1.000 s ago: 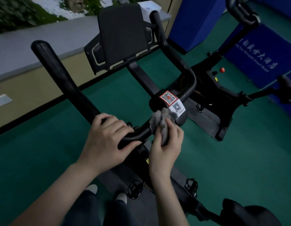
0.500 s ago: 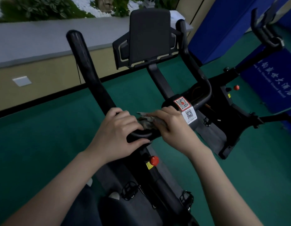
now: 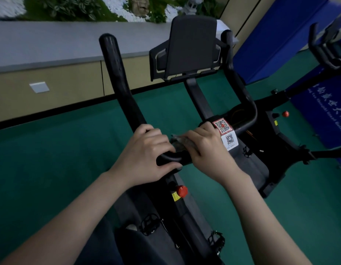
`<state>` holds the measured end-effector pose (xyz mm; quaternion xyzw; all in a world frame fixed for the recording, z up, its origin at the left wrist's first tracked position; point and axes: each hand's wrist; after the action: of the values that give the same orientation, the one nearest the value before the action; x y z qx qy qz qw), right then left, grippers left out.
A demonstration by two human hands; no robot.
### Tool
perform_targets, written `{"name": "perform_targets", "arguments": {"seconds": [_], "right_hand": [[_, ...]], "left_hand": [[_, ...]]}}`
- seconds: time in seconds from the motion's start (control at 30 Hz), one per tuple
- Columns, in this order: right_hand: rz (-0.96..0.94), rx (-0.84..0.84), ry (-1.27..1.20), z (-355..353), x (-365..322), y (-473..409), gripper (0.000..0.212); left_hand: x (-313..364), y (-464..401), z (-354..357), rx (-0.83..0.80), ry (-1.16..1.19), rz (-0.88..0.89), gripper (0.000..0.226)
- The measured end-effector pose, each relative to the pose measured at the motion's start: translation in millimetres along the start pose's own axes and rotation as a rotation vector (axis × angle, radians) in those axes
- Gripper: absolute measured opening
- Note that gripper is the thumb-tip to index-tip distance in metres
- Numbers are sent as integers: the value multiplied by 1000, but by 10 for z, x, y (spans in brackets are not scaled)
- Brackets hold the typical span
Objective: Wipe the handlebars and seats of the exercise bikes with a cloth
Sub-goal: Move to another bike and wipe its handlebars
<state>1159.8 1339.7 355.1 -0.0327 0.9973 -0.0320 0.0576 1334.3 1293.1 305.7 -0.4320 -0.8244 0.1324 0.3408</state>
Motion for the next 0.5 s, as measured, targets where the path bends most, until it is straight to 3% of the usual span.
{"name": "perform_targets", "arguments": {"seconds": [0.2, 0.33, 0.5], "right_hand": [[80, 36, 176, -92, 170, 7, 28], [31, 136, 41, 16, -2, 75, 15], [154, 348, -18, 105, 82, 206, 15]], "left_hand": [[-3, 2, -3, -18, -9, -6, 44], [3, -5, -9, -34, -29, -10, 43], [18, -12, -31, -55, -18, -28, 44]]}}
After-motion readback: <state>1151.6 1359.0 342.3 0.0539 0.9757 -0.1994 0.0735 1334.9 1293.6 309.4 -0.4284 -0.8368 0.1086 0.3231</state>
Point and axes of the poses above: each hand's wrist, its own y-axis away from the middle knuckle, its own z-axis out of the palm, x = y × z, and after that the axes turned 2 degrees about x, right-handed
